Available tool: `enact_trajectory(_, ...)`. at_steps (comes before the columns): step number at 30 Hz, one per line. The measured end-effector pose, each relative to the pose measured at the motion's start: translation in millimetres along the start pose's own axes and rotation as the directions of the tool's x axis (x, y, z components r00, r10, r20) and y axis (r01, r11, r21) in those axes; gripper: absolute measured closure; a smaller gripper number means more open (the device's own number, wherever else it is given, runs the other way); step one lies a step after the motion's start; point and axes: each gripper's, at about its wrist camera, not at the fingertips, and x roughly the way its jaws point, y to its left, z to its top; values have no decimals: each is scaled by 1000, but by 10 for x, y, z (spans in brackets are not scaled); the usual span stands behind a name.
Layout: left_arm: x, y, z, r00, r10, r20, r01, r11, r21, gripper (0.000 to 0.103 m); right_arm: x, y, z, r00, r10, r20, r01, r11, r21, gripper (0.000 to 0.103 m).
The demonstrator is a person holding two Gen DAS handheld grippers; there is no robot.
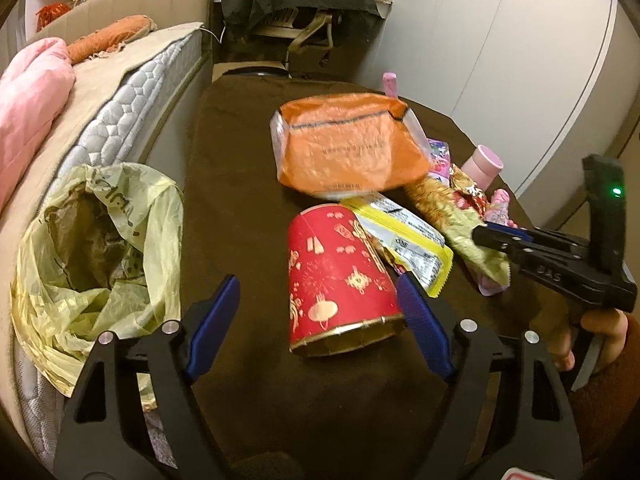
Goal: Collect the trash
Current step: 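Grasp the red paper cup with the left tool while the right grasps a yellow snack wrapper, then carry the red cup into the yellow trash bag and open the left tool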
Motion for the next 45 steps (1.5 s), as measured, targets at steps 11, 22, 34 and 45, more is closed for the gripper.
enact_trajectory(11, 93, -28, -54, 1000, -7, -25, 5, 998, -56, 34, -368, 5, -181, 992, -94, 88, 87, 993, 73, 86)
enact_trajectory(22, -6, -43, -55, 1000, 0, 8, 1, 999, -36, 51, -466, 55, -242, 990, -82, 111, 74, 995, 74, 86)
enact_trajectory(34, -304, 70, 104, 996, -14, 92, 17, 999, -30, 57, -618, 205, -87, 983, -78, 165, 70, 996, 54, 86)
enact_trajectory(45, -917, 759, 395, 974, 86, 212, -66, 993, -99, 57, -660, 713, 305, 979, -23, 204, 30, 999, -33, 86)
